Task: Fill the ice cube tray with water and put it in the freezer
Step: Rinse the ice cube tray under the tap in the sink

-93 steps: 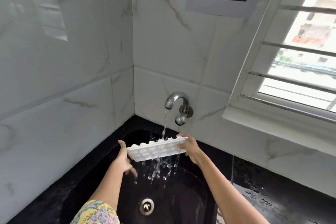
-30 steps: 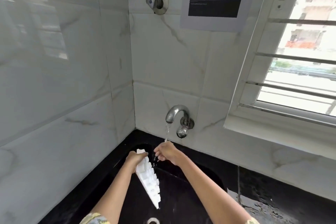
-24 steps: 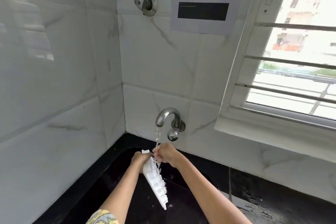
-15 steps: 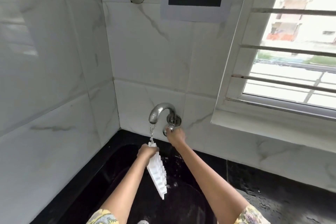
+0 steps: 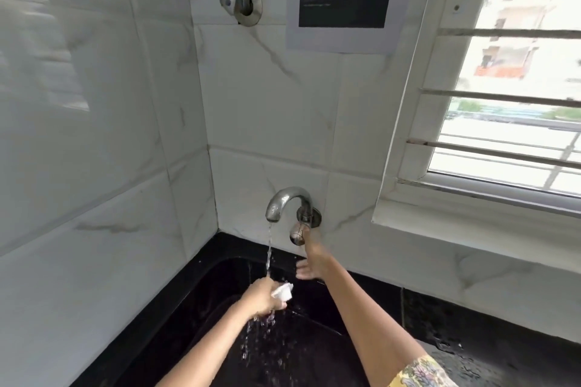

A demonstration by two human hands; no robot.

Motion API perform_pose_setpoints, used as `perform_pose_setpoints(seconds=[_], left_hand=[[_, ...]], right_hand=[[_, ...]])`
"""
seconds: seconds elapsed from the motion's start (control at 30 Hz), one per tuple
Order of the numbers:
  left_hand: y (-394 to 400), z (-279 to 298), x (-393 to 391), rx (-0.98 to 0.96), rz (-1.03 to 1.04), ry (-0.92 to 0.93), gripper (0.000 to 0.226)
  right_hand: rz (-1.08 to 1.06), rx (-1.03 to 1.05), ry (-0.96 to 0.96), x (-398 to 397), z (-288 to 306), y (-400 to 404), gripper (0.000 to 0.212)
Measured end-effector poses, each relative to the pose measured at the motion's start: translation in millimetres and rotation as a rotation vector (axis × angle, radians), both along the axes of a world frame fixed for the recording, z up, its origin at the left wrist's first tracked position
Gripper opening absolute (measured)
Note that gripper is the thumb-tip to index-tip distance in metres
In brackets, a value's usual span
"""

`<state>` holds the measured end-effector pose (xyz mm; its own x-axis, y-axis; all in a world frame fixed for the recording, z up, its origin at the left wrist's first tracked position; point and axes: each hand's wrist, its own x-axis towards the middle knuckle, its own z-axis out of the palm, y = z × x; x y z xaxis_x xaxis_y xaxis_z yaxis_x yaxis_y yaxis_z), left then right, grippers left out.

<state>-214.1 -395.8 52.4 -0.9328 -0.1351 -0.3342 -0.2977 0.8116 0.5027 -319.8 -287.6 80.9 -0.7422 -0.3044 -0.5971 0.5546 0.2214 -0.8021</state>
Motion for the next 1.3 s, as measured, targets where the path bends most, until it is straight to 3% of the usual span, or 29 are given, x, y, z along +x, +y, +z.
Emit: perform_pose_setpoints(seconds=[0.07, 0.13, 0.17, 0.27, 0.37, 0.43, 0.5, 0.63, 0.7, 0.9, 1.07, 1.2, 1.3], left_hand=[[14.0, 5.2, 14.9, -0.091, -0.067, 0.05, 0.04], [21.4, 2.3, 24.0, -0.088, -0.145, 0.099, 0.047], [21.1, 4.5, 29.6, -0.101, -0.185, 0.127, 0.051], [13.9, 9.7, 43.0, -0.386, -0.273, 0.194, 0.058], [10.1, 11.3, 58.6, -0.515, -0.204, 0.204, 0.075], [9.0, 10.2, 66.2, -0.356, 0.004, 0.14, 0.089], [4.5, 11.1, 69.8, -0.001, 0.253, 0.089, 0.092], [2.4, 17.7, 76.3, 0.851, 0.724, 0.195, 0.058], [-0.1, 19.8, 80.9, 1.019, 0.781, 0.207, 0.046], [-7.0, 28.8, 103.1, 1.11, 0.536, 0.003, 0.023], [-3.7, 38.7, 106.8, 0.923, 0.563, 0.172, 0.035], [-12.0, 46.7, 107.9, 0.766, 0.569, 0.284, 0.034], [-14.4, 48.4, 111.9, 0.64, 0.567, 0.341, 0.032]], right_hand=[[0.073, 0.186, -0.026, 17.7, -9.4, 14.3, 0.089], [0.189, 0.445, -0.023, 28.6, -31.7, 26.0, 0.079], [0.195, 0.48, -0.056, 33.0, -41.0, 31.3, 0.074], [0.098, 0.227, -0.231, 43.1, -60.9, 40.5, 0.039], [-0.108, -0.068, -0.245, 61.7, -60.6, 46.4, 0.025], [-0.23, -0.216, -0.19, 74.0, -52.2, 48.4, 0.012], [-0.276, -0.3, -0.119, 82.7, -44.6, 49.4, 0.011], [-0.251, -0.305, 0.039, 94.2, -45.1, 53.4, 0.038], [-0.272, -0.355, 0.097, 99.8, -46.3, 58.4, 0.036], [-0.181, -0.414, 0.14, 116.9, -33.5, 81.5, 0.03], [-0.102, -0.236, 0.172, 121.6, -18.3, 97.5, 0.04], [-0.406, -0.171, 0.309, 103.9, -12.0, 115.5, 0.065], [-0.22, -0.058, 0.332, 105.6, -0.9, 126.2, 0.063]])
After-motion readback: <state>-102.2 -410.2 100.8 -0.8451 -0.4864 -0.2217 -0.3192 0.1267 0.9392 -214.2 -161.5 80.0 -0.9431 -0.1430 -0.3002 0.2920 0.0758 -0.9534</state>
